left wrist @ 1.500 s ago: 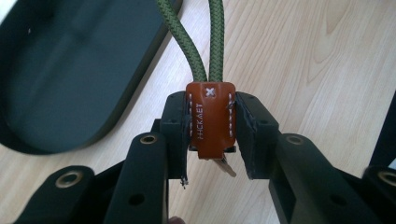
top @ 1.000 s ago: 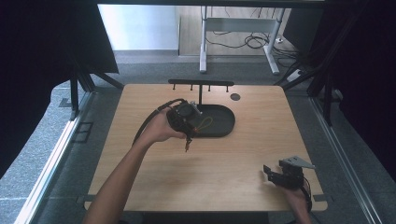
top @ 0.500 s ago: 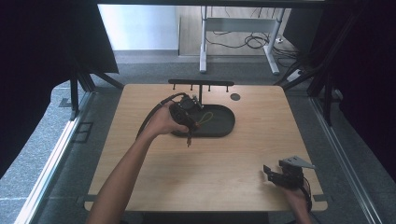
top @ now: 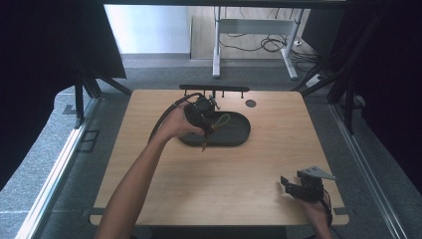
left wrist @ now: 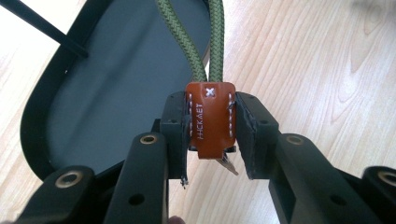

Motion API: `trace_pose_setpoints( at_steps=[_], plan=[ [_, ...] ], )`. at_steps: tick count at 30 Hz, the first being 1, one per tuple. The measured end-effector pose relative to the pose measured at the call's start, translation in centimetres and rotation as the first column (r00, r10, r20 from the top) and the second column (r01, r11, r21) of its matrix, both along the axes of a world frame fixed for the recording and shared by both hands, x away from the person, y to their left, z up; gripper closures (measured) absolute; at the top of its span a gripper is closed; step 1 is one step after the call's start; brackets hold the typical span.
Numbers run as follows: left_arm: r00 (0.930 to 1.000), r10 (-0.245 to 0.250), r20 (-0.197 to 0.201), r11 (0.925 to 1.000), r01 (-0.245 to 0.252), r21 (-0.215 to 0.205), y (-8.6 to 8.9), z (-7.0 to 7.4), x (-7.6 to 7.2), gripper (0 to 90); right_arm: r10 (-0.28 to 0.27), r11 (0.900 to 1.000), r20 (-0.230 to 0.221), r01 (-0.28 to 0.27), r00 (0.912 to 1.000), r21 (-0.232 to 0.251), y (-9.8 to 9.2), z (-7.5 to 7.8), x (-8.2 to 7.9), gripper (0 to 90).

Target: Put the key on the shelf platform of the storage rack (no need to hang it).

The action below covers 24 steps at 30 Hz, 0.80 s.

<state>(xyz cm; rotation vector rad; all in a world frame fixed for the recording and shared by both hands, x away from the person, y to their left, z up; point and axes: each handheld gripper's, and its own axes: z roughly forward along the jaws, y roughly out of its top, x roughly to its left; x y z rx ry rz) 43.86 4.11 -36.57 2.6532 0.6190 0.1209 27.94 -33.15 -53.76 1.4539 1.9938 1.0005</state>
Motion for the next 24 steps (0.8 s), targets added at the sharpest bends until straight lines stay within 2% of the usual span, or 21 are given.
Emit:
trace_pose_setpoints(
  at_steps=[5,10,24],
  plan=[
    [1.0,-0.005,-0.003,1.0,0.005,-0.002,-0.7,0.1,0.8,66.8,0.001,1.0,0.0,-0.001,1.0,0.001,0.0,0.0,0.0,28.2],
    [1.0,-0.005,0.004,0.9996,0.005,0.026,-1.6,0.1,1.8,66.8,0.001,1.0,-0.001,-0.001,1.0,-0.002,0.0,0.0,0.0,28.2],
    [0.9998,0.017,0.008,0.9989,-0.017,0.044,-2.9,-0.1,4.2,66.8,0.005,1.0,-0.002,-0.005,1.0,-0.01,0.1,0.0,0.0,28.2]
  ],
)
